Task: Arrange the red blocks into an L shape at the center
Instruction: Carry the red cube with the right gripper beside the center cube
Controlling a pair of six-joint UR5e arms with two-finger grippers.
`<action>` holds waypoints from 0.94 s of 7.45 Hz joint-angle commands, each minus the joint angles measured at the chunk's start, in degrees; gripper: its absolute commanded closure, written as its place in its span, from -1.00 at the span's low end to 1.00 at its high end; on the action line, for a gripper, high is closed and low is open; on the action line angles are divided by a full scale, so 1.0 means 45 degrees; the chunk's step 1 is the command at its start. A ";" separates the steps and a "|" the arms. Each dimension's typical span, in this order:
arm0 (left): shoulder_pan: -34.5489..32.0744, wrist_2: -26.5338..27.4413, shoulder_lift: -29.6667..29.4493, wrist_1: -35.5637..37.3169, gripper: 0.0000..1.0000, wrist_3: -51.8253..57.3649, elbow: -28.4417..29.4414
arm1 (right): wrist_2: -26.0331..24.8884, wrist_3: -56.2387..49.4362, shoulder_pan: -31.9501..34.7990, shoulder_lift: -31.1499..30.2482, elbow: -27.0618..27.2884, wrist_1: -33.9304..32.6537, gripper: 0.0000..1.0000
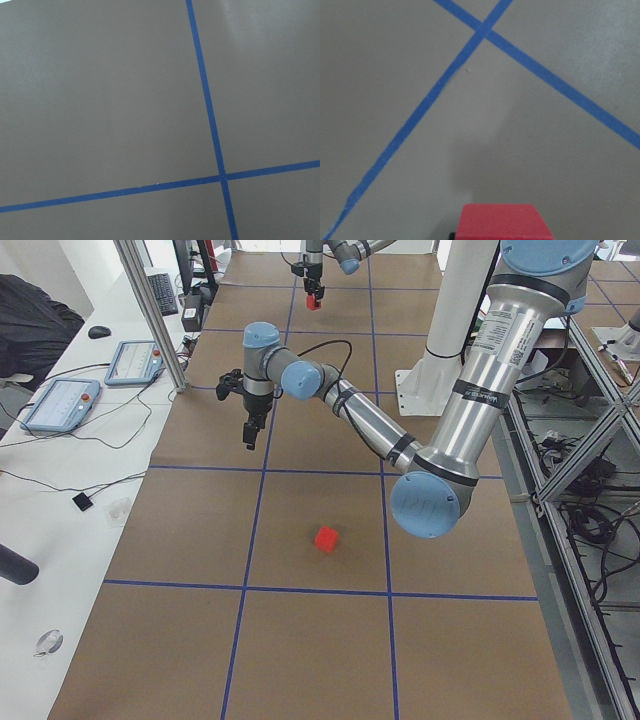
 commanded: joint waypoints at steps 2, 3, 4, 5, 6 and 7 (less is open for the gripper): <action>-0.0074 -0.0016 0.0608 0.0000 -1.00 0.0535 -0.0356 | -0.0053 0.2893 -0.0993 0.3782 0.1575 -0.5508 1.00; -0.0113 -0.0209 0.0803 0.0000 -1.00 0.0537 -0.0551 | -0.0672 0.5680 -0.2221 0.4703 0.1750 -0.5474 1.00; -0.0249 -0.0250 0.0979 -0.0019 -1.00 0.0614 -0.0708 | -0.1548 0.7796 -0.3432 0.5486 0.1907 -0.5474 1.00; -0.0269 -0.0250 0.1116 -0.0020 -1.00 0.0615 -0.0767 | -0.2505 0.9828 -0.4585 0.6209 0.1947 -0.5455 1.00; -0.0270 -0.0250 0.1137 -0.0020 -1.00 0.0615 -0.0768 | -0.3674 1.0854 -0.5834 0.6913 0.1831 -0.5493 1.00; -0.0270 -0.0250 0.1157 -0.0039 -1.00 0.0615 -0.0768 | -0.4750 1.2237 -0.6775 0.7268 0.1811 -0.5494 1.00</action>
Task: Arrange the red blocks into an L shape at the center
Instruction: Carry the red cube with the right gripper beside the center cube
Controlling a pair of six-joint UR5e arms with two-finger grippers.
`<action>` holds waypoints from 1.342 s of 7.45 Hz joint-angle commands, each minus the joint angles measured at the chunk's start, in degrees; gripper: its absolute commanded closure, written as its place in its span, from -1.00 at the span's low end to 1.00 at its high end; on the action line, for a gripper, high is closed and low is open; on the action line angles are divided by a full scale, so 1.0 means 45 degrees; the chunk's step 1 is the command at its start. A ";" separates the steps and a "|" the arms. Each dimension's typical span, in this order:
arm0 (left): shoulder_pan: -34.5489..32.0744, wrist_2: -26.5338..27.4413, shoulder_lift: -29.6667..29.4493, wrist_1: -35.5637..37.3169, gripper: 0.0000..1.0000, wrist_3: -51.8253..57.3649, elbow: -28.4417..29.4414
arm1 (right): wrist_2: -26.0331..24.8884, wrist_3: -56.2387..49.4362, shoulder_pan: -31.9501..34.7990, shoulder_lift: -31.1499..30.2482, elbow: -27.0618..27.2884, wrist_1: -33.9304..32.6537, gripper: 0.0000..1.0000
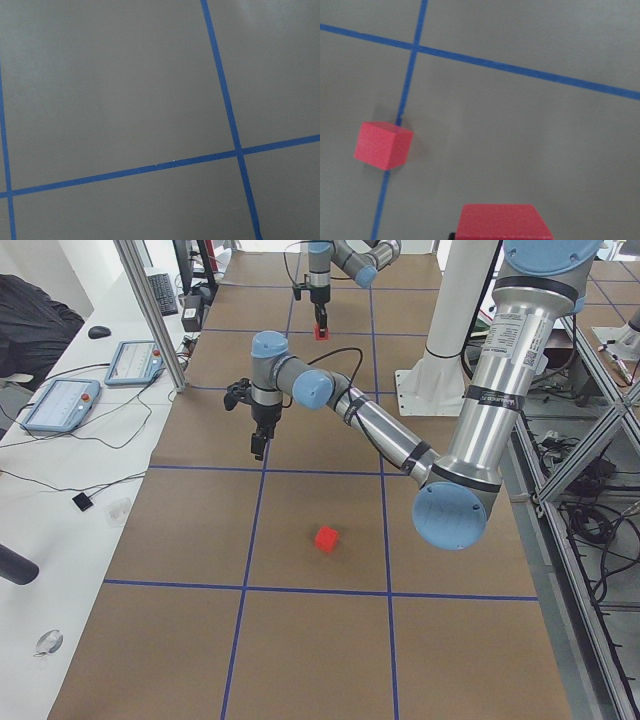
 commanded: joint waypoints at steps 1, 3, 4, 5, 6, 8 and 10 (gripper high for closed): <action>-0.0012 -0.0006 0.0091 -0.0054 -1.00 0.0006 -0.0019 | -0.2108 0.2635 -0.2086 0.1156 -0.0368 -0.0075 1.00; 0.0008 -0.0006 0.0364 -0.0443 -1.00 -0.0014 0.0039 | -0.2757 0.3305 -0.2483 0.2229 -0.1983 -0.0076 1.00; 0.0008 -0.0006 0.0364 -0.0445 -1.00 -0.0014 0.0059 | -0.2972 0.3327 -0.2542 0.2989 -0.3210 -0.0076 1.00; 0.0027 -0.0006 0.0364 -0.0445 -1.00 -0.0111 0.0040 | -0.3110 0.3327 -0.2542 0.3403 -0.4131 -0.0037 1.00; 0.0027 -0.0006 0.0345 -0.0445 -1.00 -0.0112 0.0040 | -0.3131 0.3327 -0.2523 0.3349 -0.4315 -0.0075 1.00; 0.0066 -0.0006 0.0325 -0.0445 -1.00 -0.0151 0.0059 | -0.3519 0.3327 -0.2503 0.2824 -0.4297 -0.0076 1.00; 0.0066 -0.0006 0.0286 -0.0445 -1.00 -0.0170 0.0040 | -0.3580 0.3346 -0.2465 0.2645 -0.4297 -0.0037 1.00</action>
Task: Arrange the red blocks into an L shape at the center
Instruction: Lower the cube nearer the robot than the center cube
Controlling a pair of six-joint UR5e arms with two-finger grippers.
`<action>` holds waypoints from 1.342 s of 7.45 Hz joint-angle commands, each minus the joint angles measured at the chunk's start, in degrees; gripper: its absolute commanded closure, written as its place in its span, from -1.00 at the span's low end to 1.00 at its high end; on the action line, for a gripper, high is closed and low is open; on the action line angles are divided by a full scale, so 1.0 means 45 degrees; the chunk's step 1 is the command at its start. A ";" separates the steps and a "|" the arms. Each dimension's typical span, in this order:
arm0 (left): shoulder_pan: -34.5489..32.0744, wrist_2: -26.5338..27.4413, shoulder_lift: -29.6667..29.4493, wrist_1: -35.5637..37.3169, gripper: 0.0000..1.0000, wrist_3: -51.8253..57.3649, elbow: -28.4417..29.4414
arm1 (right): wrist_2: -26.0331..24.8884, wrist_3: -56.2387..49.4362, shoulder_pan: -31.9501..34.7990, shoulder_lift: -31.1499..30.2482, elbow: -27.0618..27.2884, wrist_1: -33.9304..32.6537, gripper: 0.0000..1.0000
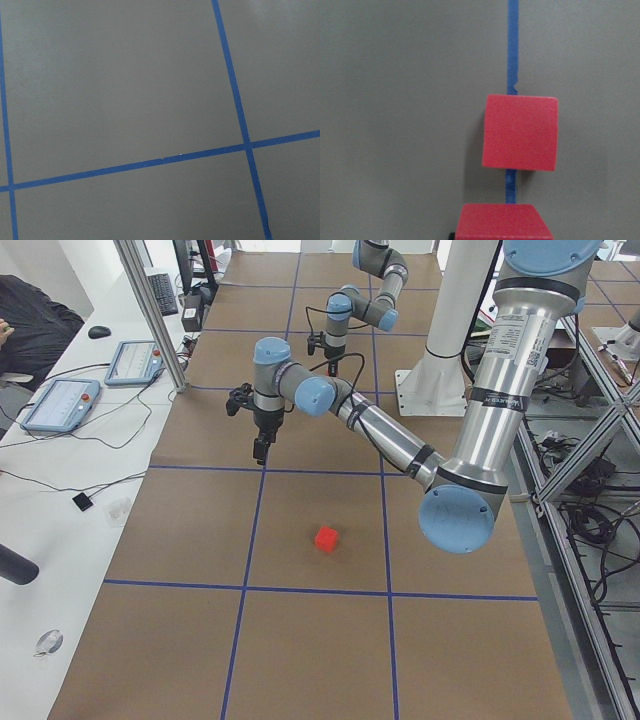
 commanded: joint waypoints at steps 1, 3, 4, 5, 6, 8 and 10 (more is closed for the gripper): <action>0.0006 0.0000 0.0004 0.0000 -1.00 -0.0001 0.0014 | -0.0295 0.0325 0.0022 -0.0045 -0.0037 0.0044 1.00; 0.0006 0.0000 0.0004 -0.0020 -1.00 -0.0001 0.0034 | -0.0395 0.0660 0.0022 -0.0025 -0.0076 0.0122 1.00; 0.0006 0.0000 0.0004 0.0000 -1.00 -0.0001 0.0034 | -0.0415 0.0641 0.0022 -0.0025 -0.0095 0.0141 1.00; 0.0025 0.0000 0.0004 0.0000 -1.00 -0.0001 0.0034 | -0.0415 0.0622 0.0022 -0.0025 -0.0096 0.0161 1.00; 0.0025 0.0000 0.0004 0.0000 -1.00 -0.0001 0.0034 | -0.0415 0.0621 0.0022 -0.0044 -0.0115 0.0374 1.00; 0.0025 0.0000 0.0004 0.0000 -1.00 -0.0021 0.0034 | -0.0415 0.0641 0.0022 -0.0025 -0.0601 0.1095 1.00; 0.0025 0.0000 0.0004 0.0000 -1.00 -0.0021 0.0034 | -0.0415 0.0660 0.0022 -0.0025 -0.0603 0.1157 1.00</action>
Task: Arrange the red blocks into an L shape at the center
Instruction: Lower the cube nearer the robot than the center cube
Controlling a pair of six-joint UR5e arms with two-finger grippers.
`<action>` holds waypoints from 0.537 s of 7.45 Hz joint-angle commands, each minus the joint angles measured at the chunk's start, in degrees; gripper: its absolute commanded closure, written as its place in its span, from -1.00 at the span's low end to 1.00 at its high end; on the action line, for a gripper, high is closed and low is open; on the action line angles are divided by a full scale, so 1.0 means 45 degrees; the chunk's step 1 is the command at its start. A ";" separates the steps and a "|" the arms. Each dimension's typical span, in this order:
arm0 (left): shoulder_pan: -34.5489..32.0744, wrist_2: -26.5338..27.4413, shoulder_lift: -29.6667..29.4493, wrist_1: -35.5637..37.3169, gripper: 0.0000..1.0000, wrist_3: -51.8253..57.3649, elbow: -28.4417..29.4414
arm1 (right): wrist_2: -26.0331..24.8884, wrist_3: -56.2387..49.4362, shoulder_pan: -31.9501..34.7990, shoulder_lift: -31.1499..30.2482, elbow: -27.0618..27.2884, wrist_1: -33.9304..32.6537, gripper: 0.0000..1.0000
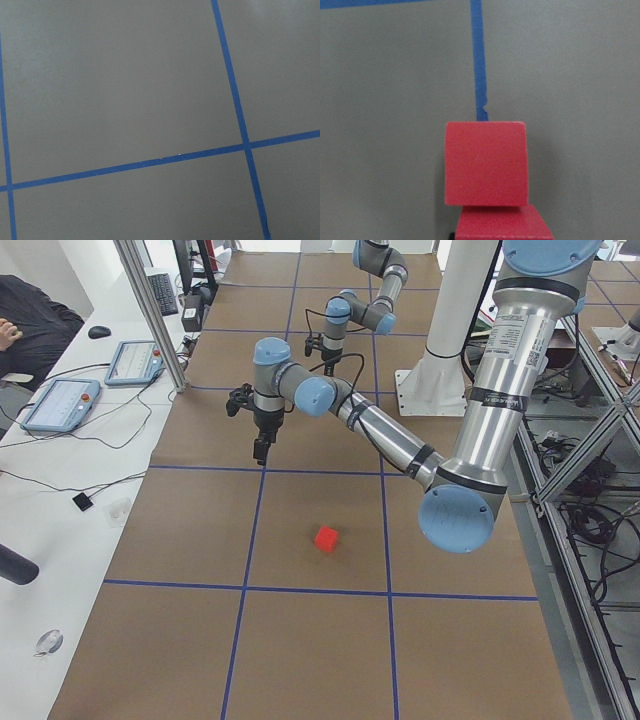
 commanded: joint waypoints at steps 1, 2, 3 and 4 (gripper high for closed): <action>0.0000 0.0000 0.0019 0.0000 -1.00 -0.0003 0.0000 | 0.0000 0.0010 0.0020 0.0001 -0.0041 0.0086 1.00; 0.0000 0.0000 0.0020 0.0000 -1.00 0.0016 0.0000 | -0.0039 -0.0010 0.0020 -0.0019 -0.0041 0.0086 1.00; 0.0000 0.0000 0.0020 0.0000 -1.00 0.0017 0.0000 | -0.0175 -0.0010 0.0020 -0.0019 -0.0041 0.0086 1.00; 0.0000 0.0000 0.0020 -0.0020 -1.00 0.0017 0.0000 | -0.0176 -0.0010 0.0020 -0.0019 -0.0041 0.0086 1.00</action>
